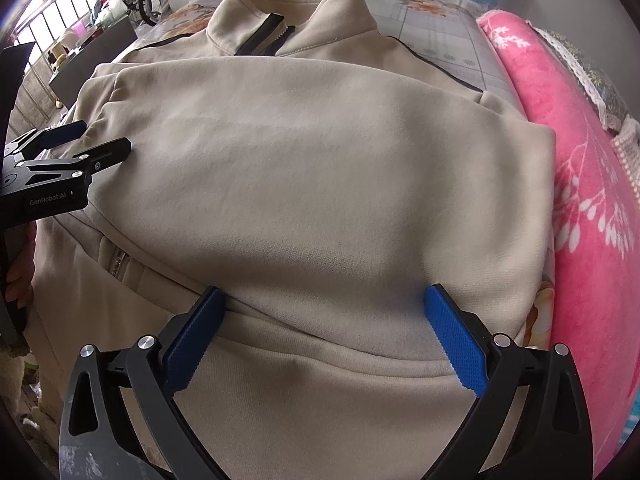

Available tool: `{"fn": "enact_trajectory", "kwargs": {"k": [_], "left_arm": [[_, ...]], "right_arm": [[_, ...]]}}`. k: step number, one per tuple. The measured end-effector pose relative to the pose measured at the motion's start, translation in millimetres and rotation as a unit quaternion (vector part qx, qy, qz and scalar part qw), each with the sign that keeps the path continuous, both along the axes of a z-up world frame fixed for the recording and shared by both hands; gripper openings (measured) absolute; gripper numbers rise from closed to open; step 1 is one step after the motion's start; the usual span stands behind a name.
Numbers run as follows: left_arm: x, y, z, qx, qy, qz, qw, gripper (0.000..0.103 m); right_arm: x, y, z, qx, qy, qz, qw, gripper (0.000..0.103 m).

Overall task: Fold large clothes
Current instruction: 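Grasp the jacket collar with the right tool while the left tool grasps beside it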

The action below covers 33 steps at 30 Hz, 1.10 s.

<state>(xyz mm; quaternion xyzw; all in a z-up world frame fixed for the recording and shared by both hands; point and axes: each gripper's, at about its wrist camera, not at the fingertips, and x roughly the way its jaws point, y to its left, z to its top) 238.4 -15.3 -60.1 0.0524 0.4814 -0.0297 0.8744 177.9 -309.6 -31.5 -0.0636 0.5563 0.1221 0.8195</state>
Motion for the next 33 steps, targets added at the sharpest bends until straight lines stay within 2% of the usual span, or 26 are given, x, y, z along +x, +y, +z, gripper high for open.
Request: {"fn": "enact_trajectory", "kwargs": {"k": [5,11,17,19,21,23,24,28,29,33], "left_arm": [[0.5,0.2,0.0,0.000,0.002,-0.001,1.0000,0.098],[-1.7,-1.3,-0.5,0.007,-0.003,0.000,1.0000,0.098],[2.8,2.1,0.5,0.003,0.011,-0.018,0.9998,0.098],[3.5,3.5,2.4,0.000,0.018,-0.024,0.9995,0.098],[2.0,7.9,9.1,-0.001,0.013,-0.026,0.9996,0.098],[-0.2,14.5,20.9,0.002,-0.003,-0.023,0.9997,0.098],[-1.0,17.7,28.0,0.004,-0.010,-0.021,0.9997,0.098],[0.6,39.9,67.0,0.000,-0.048,-0.001,0.9989,0.098],[2.9,45.5,77.1,-0.005,-0.057,0.003,0.9984,0.098],[30.5,60.8,104.8,-0.027,-0.067,0.010,0.9973,0.098]], "right_arm": [[4.2,0.4,11.7,-0.002,0.005,0.023,1.000,0.095],[31.2,0.9,65.9,0.058,-0.065,0.030,0.996,0.095],[90.2,9.5,91.6,0.149,-0.069,0.050,0.985,0.095],[108.2,17.2,97.2,0.155,-0.074,0.058,0.983,0.093],[128.9,25.3,99.0,0.153,-0.072,0.063,0.984,0.083],[148.9,30.9,98.7,0.169,-0.061,0.065,0.982,0.079],[158.8,33.5,96.8,0.178,-0.051,0.066,0.981,0.073],[193.9,44.7,84.1,0.175,-0.027,0.061,0.982,0.056],[202.2,46.2,79.2,0.171,-0.018,0.058,0.983,0.047],[232.1,52.5,62.3,0.164,0.016,0.047,0.985,0.023]]}}
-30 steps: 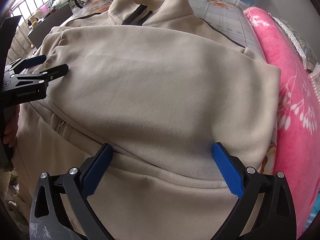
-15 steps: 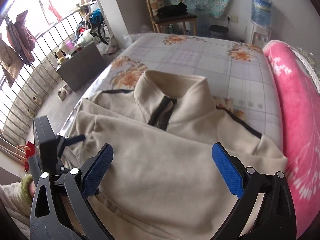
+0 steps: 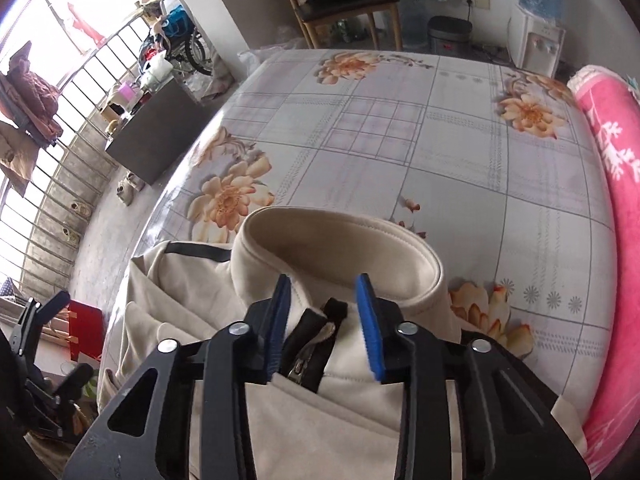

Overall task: Fold large clothes
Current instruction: 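Grasp the jacket collar with the right tool while the left tool grasps beside it, then lift the collar with both tools and fold it over toward the folded hem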

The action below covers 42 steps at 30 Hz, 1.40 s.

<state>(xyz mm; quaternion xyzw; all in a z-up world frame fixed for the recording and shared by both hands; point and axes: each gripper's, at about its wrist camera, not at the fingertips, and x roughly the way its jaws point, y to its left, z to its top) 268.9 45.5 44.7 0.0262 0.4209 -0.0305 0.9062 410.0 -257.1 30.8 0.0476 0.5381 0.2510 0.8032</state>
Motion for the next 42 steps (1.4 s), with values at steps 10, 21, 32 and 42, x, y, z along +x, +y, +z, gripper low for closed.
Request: {"fn": "enact_trajectory", "kwargs": {"k": [10,21,32,42], "left_arm": [[109.3,-29.5,-5.4,-0.060,0.004,-0.021,0.9980,0.089],[185.8,-86.1,-65.1,-0.002,0.090,-0.028,0.9956,0.060],[149.9,-74.5,-63.5,0.001,0.127,-0.082,0.9885,0.059],[113.2,-63.9,-64.0,-0.038,0.115,-0.136,0.9832,0.052]], "right_arm": [[31.8,0.5,-15.2,-0.076,0.024,0.006,0.997,0.018],[25.1,0.6,-24.5,-0.138,0.041,0.043,0.989,0.015],[-30.6,-21.6,-19.0,-0.090,0.054,0.098,0.990,0.009],[-83.4,-29.1,-18.3,-0.075,0.009,0.152,0.986,0.014]]}}
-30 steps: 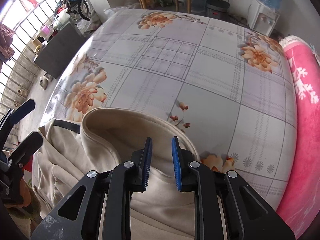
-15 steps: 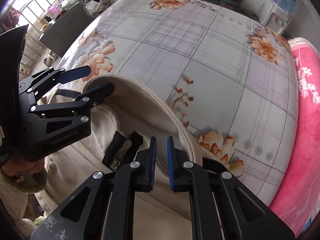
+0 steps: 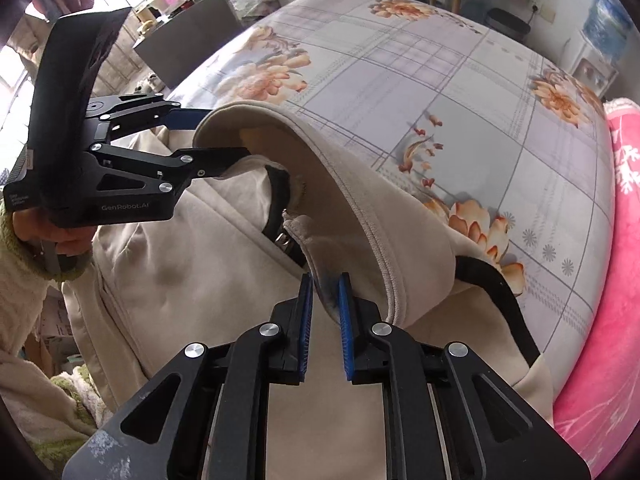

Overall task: Fold large clothes
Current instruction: 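Lift the collar with both tools and fold it over toward the folded hem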

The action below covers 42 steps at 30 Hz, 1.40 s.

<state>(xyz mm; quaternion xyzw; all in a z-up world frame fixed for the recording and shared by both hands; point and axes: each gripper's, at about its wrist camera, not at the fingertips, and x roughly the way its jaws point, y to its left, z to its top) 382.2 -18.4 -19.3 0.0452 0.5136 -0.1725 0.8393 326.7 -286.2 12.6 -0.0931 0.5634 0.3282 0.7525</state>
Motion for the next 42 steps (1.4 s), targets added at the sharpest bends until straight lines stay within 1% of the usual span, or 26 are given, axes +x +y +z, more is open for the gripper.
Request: {"fn": "enact_trajectory", "kwargs": {"k": [3,5,8,11,13,15,17,19,20,21,22,23,25,28,29,30,31,33,34,38,40,42], "left_arm": [[-10.4,1.6,-0.5,-0.013,0.002,-0.021,0.9997,0.052],[-17.3,-1.2,-3.2,-0.002,-0.007,-0.034,0.9994,0.052],[-26.3,-5.6,-8.5,0.018,-0.013,-0.050,0.9985,0.052],[-34.7,-4.6,-10.8,0.021,-0.017,-0.057,0.9980,0.052],[-37.8,-2.6,-13.5,0.020,-0.014,-0.061,0.9978,0.052],[-39.8,-1.8,-16.1,0.020,-0.014,-0.065,0.9976,0.052],[-41.9,-1.6,-16.7,0.021,-0.022,-0.069,0.9971,0.052],[-44.7,-2.0,-16.2,0.025,-0.031,-0.076,0.9963,0.052],[-46.0,-2.2,-16.1,0.026,-0.035,-0.078,0.9960,0.052],[-47.0,-2.5,-16.5,0.029,-0.038,-0.080,0.9956,0.052],[-48.3,-3.0,-16.9,0.032,-0.041,-0.083,0.9952,0.052],[-49.9,-3.3,-17.1,0.036,-0.044,-0.085,0.9948,0.052],[-52.3,-3.3,-16.6,0.040,-0.050,-0.089,0.9939,0.052],[-54.9,1.6,-14.5,0.035,-0.052,-0.089,0.9941,0.052],[-56.5,4.4,-12.7,0.033,-0.053,-0.088,0.9941,0.052],[-59.3,7.7,-10.2,0.031,-0.054,-0.088,0.9942,0.052],[-62.7,11.5,-6.6,0.027,-0.055,-0.089,0.9942,0.052],[-71.6,20.0,2.9,0.017,-0.062,-0.097,0.9933,0.052],[-76.2,25.1,8.5,0.006,-0.064,-0.102,0.9928,0.052],[-87.6,48.3,34.1,-0.057,-0.075,-0.098,0.9907,0.052],[-85.2,54.1,46.1,-0.094,-0.087,-0.087,0.9880,0.052],[-76.9,52.5,52.8,-0.125,-0.088,-0.078,0.9851,0.050]], "right_arm": [[-10.4,0.9,-1.2,0.009,-0.008,0.017,1.000,0.017],[-8.4,8.9,0.1,0.014,-0.011,0.024,1.000,0.019],[-18.2,14.9,-7.8,0.020,-0.018,0.027,0.999,0.026],[-33.9,18.1,-12.5,0.013,-0.039,0.035,0.999,0.026],[-40.5,15.6,-4.6,0.028,-0.055,0.036,0.997,0.026],[-44.2,7.7,12.7,0.062,-0.069,0.033,0.995,0.028],[-45.4,-3.0,34.8,0.099,-0.096,0.023,0.990,0.029],[-38.1,-15.8,56.0,0.146,-0.117,0.004,0.982,0.029],[-29.9,-21.6,62.2,0.162,-0.124,-0.010,0.979,0.030],[-20.9,-25.6,66.9,0.167,-0.130,-0.030,0.977,0.030],[-9.4,-27.0,66.8,0.160,-0.130,-0.052,0.977,0.030],[2.5,-26.3,61.9,0.151,-0.119,-0.069,0.979,0.031],[25.3,-20.4,38.2,0.135,-0.070,-0.091,0.984,0.031],[48.0,-6.6,-7.2,0.118,0.016,-0.100,0.988,0.022],[48.5,-2.9,-18.0,0.122,0.039,-0.097,0.987,0.017],[45.8,0.1,-25.7,0.130,0.054,-0.092,0.986,0.015],[41.4,1.9,-27.7,0.137,0.057,-0.087,0.985,0.014],[28.2,3.0,-23.6,0.143,0.045,-0.075,0.986,0.014],[22.6,3.1,-22.0,0.145,0.041,-0.069,0.986,0.014],[5.4,5.7,-13.4,0.140,0.010,-0.048,0.989,0.013],[-3.3,11.0,-12.8,0.122,-0.012,-0.032,0.992,0.013],[-11.7,18.0,-12.9,0.104,-0.031,-0.015,0.994,0.012]]}}
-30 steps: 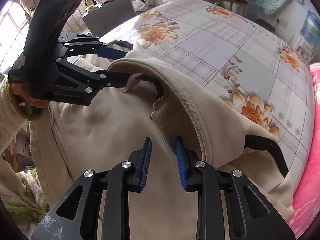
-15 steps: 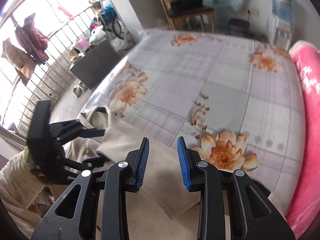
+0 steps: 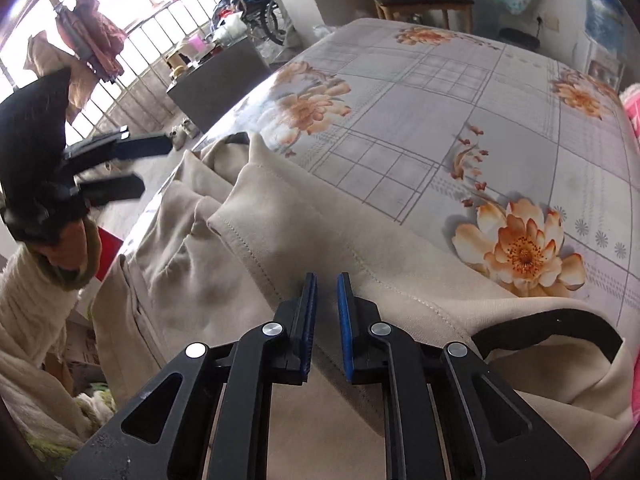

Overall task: Fold large clothes
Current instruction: 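Lift the collar with both tools and fold it over toward the folded hem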

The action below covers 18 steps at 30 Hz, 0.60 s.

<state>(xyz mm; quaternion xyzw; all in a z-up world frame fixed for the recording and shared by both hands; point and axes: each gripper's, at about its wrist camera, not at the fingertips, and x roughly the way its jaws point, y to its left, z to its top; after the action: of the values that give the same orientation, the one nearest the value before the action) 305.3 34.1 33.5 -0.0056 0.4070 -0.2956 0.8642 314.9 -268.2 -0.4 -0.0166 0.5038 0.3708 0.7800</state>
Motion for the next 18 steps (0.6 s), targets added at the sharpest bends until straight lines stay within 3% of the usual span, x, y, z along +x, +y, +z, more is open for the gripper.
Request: {"fn": "enact_trajectory", "kwargs": {"k": [2,5,9,14,18], "left_arm": [[9.7,-10.1,0.9,-0.019,0.005,0.000,0.9998,0.042],[21.9,-35.3,-15.3,-0.012,0.033,-0.020,0.9992,0.027],[24.7,-58.9,-60.9,0.049,0.105,-0.031,0.9928,0.018],[18.6,-44.3,-71.8,0.017,0.135,-0.004,0.9907,0.017],[20.4,-39.0,-75.3,-0.001,0.145,0.007,0.9894,0.017]], "right_arm": [[-8.5,12.7,-2.9,-0.032,-0.027,0.011,0.999,0.012],[-24.2,22.6,-7.5,-0.073,-0.064,0.022,0.995,0.012],[-30.1,19.3,-12.0,-0.104,-0.076,0.016,0.992,0.012],[-32.9,4.8,6.1,-0.077,-0.099,-0.006,0.992,0.012],[-30.9,21.3,14.7,-0.038,-0.120,0.007,0.992,0.012]]}}
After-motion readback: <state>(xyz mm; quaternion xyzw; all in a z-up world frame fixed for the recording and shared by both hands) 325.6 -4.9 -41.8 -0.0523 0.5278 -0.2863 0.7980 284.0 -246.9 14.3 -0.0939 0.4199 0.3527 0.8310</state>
